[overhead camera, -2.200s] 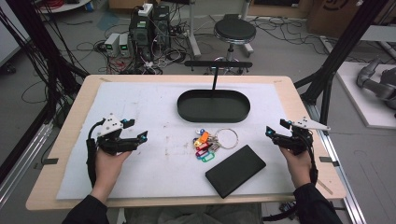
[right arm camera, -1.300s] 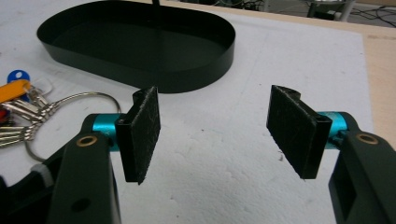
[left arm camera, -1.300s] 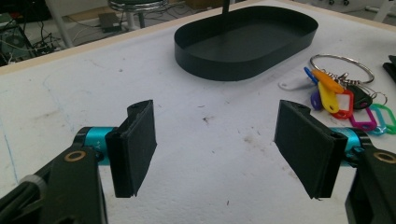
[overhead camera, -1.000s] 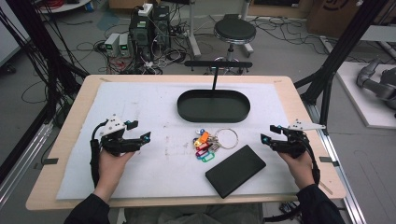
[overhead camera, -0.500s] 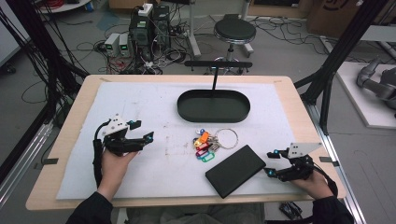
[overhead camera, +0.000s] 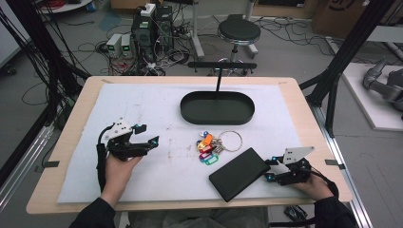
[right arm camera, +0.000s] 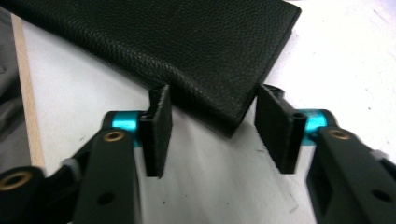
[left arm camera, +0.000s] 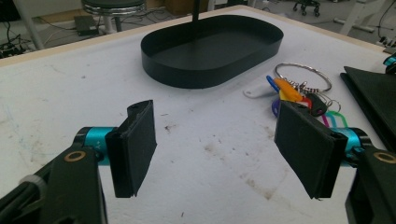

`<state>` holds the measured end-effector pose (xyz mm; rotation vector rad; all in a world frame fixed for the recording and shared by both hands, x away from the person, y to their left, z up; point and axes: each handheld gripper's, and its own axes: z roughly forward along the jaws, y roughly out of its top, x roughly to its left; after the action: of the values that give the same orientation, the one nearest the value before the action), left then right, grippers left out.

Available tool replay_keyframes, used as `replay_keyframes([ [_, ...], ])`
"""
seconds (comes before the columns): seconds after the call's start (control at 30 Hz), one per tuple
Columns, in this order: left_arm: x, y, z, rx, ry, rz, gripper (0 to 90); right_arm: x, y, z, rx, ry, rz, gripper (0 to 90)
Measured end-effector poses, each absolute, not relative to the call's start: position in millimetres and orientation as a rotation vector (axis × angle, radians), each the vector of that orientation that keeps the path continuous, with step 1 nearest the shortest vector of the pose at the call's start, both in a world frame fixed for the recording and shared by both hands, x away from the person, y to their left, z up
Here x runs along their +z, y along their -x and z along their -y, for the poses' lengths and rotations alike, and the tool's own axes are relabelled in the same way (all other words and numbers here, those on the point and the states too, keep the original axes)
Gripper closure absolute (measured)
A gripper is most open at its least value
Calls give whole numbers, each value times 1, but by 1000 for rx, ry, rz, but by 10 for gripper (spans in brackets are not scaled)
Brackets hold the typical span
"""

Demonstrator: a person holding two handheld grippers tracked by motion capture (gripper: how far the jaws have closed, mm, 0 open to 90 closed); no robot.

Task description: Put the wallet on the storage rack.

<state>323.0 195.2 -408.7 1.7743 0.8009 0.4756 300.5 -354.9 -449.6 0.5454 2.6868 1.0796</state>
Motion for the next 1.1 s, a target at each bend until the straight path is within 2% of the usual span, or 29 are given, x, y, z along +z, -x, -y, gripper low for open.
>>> replay_keyframes([
  [0.27, -406, -319, -188, 461, -1771, -765, 293, -447, -301, 359, 1096, -597, -2680, 629],
  [0.3, -406, -318, -186, 461, -1773, -758, 293, -447, -302, 362, 1113, -642, -2697, 687],
  [0.5, -404, -317, -179, 443, -1780, -710, 292, -439, -305, 360, 1175, -797, -2757, 742],
  [0.87, -398, -305, -141, 425, -1859, -462, 292, -425, -316, 362, 1347, -1041, -2732, 753],
  [0.93, -398, -301, -128, 397, -1873, -391, 293, -419, -319, 360, 1363, -1107, -2696, 776],
  [0.97, -398, -299, -124, 388, -1879, -367, 294, -417, -321, 360, 1384, -1152, -2682, 814],
  [1.0, -398, -298, -121, 378, -1885, -348, 294, -414, -322, 360, 1406, -1175, -2662, 900],
  [1.1, -402, -293, -104, 326, -1920, -280, 300, -407, -326, 360, 1490, -1239, -2621, 900],
])
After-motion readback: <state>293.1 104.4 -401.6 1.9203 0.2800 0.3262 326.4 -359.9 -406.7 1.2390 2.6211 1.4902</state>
